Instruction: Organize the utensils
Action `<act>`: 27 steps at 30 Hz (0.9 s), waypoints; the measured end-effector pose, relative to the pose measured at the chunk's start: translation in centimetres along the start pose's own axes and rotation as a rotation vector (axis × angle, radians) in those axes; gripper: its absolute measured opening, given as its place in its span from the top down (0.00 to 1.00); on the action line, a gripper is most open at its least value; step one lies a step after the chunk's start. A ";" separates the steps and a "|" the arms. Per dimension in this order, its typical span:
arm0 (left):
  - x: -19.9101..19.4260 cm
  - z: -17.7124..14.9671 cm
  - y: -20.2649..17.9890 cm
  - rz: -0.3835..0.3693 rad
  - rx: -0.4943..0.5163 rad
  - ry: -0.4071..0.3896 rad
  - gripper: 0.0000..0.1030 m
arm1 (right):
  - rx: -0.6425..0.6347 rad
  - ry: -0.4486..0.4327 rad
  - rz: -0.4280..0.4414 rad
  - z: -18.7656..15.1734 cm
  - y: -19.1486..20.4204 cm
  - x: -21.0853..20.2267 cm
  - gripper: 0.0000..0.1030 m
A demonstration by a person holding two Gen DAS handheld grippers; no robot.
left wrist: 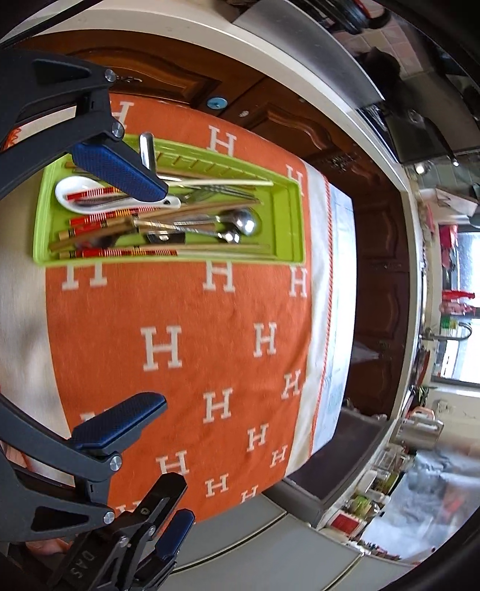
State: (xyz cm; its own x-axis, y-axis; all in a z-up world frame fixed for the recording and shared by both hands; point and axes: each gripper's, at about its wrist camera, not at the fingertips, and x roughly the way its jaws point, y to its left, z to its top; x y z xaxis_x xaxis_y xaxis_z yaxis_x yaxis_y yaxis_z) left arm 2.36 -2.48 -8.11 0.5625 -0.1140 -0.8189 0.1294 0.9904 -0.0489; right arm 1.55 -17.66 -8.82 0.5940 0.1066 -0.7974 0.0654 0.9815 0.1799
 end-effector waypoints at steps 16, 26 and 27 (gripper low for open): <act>-5.4 1.6 -4.1 0.070 0.033 -0.103 0.01 | -0.016 -0.182 -0.006 0.8 -1.2 -9.0 0.17; -5.7 0.9 -3.7 0.071 0.008 -0.110 0.01 | -0.005 -0.180 0.012 -0.2 -1.2 -9.9 0.16; -5.7 0.9 -3.7 0.069 0.005 -0.108 0.01 | -0.004 -0.178 0.014 -0.2 -1.2 -9.8 0.16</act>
State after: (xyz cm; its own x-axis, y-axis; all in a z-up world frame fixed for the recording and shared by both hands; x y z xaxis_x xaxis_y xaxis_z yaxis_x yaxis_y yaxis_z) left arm -0.64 -5.57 -2.76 0.6550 -0.0533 -0.7538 0.0909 0.9958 0.0085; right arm -4.52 -19.89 -1.38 0.7272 0.0907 -0.6804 0.0530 0.9809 0.1874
